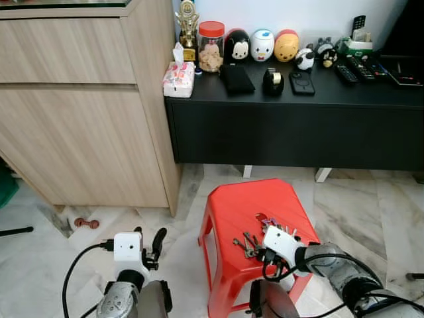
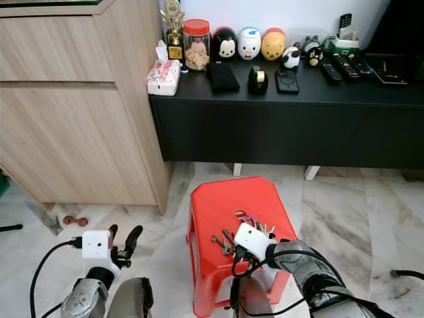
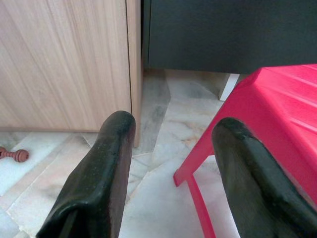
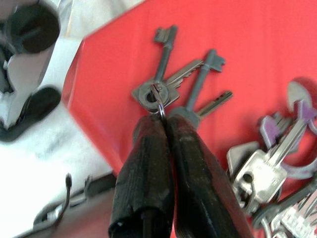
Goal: Hang keys on a hook
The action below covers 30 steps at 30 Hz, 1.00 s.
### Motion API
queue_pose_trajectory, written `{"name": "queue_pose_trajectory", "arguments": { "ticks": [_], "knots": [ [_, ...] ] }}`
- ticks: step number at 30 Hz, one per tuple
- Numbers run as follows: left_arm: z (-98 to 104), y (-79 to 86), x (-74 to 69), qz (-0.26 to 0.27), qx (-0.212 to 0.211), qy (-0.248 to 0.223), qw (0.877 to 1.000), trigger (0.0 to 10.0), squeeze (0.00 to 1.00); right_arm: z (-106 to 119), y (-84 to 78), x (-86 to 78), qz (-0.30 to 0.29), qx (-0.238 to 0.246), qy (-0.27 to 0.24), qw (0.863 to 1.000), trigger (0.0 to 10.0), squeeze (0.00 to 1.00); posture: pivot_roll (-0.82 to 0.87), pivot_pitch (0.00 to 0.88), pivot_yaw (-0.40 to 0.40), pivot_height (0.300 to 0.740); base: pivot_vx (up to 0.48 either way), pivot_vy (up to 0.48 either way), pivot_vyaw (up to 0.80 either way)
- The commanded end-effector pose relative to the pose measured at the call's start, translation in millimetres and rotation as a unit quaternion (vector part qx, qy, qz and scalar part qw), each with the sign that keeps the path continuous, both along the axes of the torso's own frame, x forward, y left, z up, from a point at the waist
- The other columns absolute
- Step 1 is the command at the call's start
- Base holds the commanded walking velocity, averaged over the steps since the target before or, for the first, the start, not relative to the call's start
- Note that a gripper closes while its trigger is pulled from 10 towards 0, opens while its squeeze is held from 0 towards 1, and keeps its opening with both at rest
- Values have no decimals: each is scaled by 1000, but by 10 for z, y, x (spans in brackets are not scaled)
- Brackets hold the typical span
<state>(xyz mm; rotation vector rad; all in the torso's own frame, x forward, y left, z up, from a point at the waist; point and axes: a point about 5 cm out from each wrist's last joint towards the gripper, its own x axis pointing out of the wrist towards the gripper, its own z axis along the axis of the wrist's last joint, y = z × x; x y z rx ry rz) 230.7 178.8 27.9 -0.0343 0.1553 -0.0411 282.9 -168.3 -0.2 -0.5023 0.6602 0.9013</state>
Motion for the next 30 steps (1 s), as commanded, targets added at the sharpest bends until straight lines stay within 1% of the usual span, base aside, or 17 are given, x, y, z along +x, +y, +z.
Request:
{"name": "queue_pose_trajectory", "arguments": {
  "ticks": [1, 6, 7, 9, 11, 12, 13, 16, 17, 18, 19, 20, 21, 22, 26, 28, 30],
  "knots": [
    [-52, 0, -13, -4, 11, 16, 1000, 10000, 0, 88, 23, 93, -26, 26, -27, 999, 0, 0, 33, 66, -37, 596, 0, 0, 0],
    [-61, -4, -6, -2, 10, 17, 1000, 10000, 0, 289, 71, 279, -119, 115, -92, 982, 0, 0, 23, 61, -40, 596, 0, 0, 0],
    [-61, -4, -6, -2, 10, 17, 1000, 10000, 0, 289, 71, 279, -119, 115, -92, 982, 0, 0, 23, 61, -40, 596, 0, 0, 0],
    [-70, -6, 1, -1, 10, 18, 1000, 10000, 0, 375, 76, 342, -178, 177, -114, 961, 0, 0, 11, 53, -43, 596, 0, 0, 0],
    [-95, 3, 2, 1, 11, 21, 1000, 10000, 0, 391, 81, 352, -217, 202, -128, 946, 0, 0, 4, 48, -47, 596, 0, 0, 0],
    [-95, 3, 2, 1, 11, 21, 1000, 10000, 0, 391, 81, 352, -217, 202, -128, 946, 0, 0, 4, 48, -47, 596, 0, 0, 0],
    [-141, 64, -7, 19, 14, 29, 999, 10000, 0, 406, 78, 351, -272, 229, -153, 922, 0, 0, 2, 43, -49, 596, 0, 0, 0],
    [-179, 127, -19, 33, 18, 36, 999, 10000, 0, 423, 57, 342, -327, 266, -167, 891, 0, 0, 0, 38, -50, 596, 0, 0, 0],
    [-218, 186, -46, 42, 18, 44, 998, 10000, 0, 435, 27, 304, -368, 285, -186, 865, 1020, 0, -6, 33, -49, 596, 0, 0, 0],
    [-228, 199, -51, 43, 18, 46, 998, 10000, 0, 439, 19, 295, -377, 288, -191, 860, 1020, 0, -6, 33, -49, 596, 0, 0, 0],
    [-238, 214, -61, 45, 19, 48, 998, 10000, 0, 443, 12, 276, -384, 288, -199, 854, 7176, 0, -6, 33, -49, 596, 0, 0, 0],
    [-264, 238, -82, 46, 22, 53, 997, 10000, 0, 455, 10, 227, -396, 289, -220, 843, 10000, 0, -10, 29, -49, 596, 0, 0, 0],
    [-264, 238, -82, 46, 22, 53, 997, 10000, 0, 455, 10, 227, -396, 289, -220, 843, 10000, 0, -10, 29, -49, 596, 0, 0, 0],
    [-287, 254, -101, 48, 23, 56, 997, 10000, 0, 453, 20, 174, -409, 293, -231, 833, 10000, 0, -13, 23, -50, 596, 0, 0, 0],
    [-293, 260, -99, 53, 22, 55, 997, 10000, 0, 483, 19, 92, -412, 277, -269, 825, 10000, 0, -8, 15, -55, 596, 0, 0, 0],
    [-293, 266, -90, 56, 21, 51, 997, 10000, 0, 524, -6, 76, -426, 274, -285, 813, 10000, 0, -9, 9, -57, 616, 0, 0, 0],
    [-295, 266, -84, 55, 21, 51, 997, 10000, 0, 551, -8, 77, -421, 265, -297, 815, 10000, 0, -11, 6, -56, 626, 0, 0, 0]
  ]
}}
